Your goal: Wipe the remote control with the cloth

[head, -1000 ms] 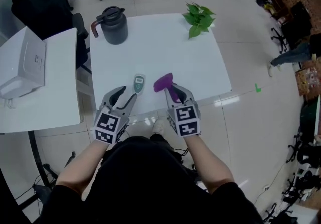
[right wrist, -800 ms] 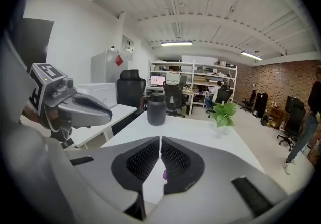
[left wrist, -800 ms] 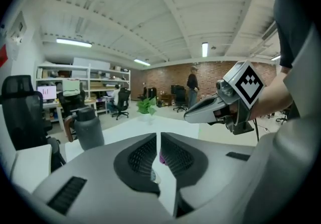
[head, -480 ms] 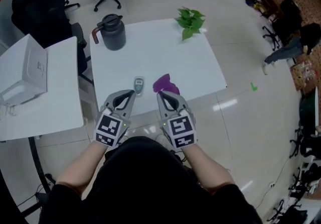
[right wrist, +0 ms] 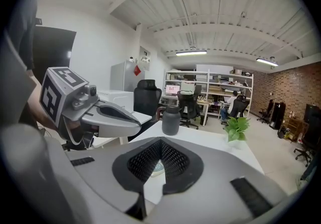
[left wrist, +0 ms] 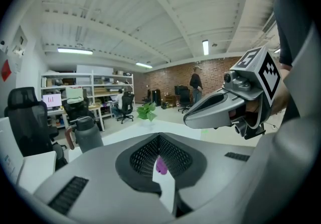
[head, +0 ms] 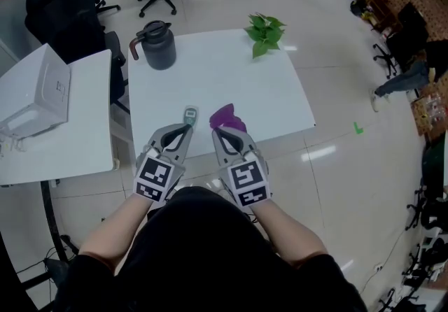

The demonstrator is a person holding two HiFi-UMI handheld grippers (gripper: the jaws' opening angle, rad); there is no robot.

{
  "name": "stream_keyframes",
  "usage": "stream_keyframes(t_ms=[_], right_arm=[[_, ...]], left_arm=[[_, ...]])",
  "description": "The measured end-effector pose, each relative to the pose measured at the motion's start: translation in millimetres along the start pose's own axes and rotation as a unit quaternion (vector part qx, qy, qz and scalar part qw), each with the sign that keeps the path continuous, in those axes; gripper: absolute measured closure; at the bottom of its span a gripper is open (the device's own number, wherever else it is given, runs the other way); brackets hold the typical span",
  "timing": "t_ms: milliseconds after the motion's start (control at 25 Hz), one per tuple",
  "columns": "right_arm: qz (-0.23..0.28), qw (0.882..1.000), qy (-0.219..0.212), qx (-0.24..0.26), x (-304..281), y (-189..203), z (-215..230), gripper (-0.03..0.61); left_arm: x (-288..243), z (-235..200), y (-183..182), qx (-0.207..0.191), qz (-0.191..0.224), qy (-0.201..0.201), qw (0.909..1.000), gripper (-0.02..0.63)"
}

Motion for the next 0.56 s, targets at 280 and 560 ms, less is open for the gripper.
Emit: stream_keyframes(t_ms=[280, 560], right_arm=[[0.0, 1.0, 0.002, -0.002, 1, 0, -5, 0.563], [-0.003, 1.0, 0.005, -0.002, 1, 0, -11, 0.563]], left_arm=[[1, 2, -1, -0.005, -0.002, 0.004, 1.0, 0.609], [4, 1, 1, -0.003, 0.0, 0.006, 1.0, 0.609]])
Point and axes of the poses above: the fingertips, and each gripper's own axes: x backward along the fingers, z to its right, y out of its underside, the point moved 6 cm from there along x, backward along the fingers, and after that the axes turned 5 degrees about y, right-handed, at the moved point
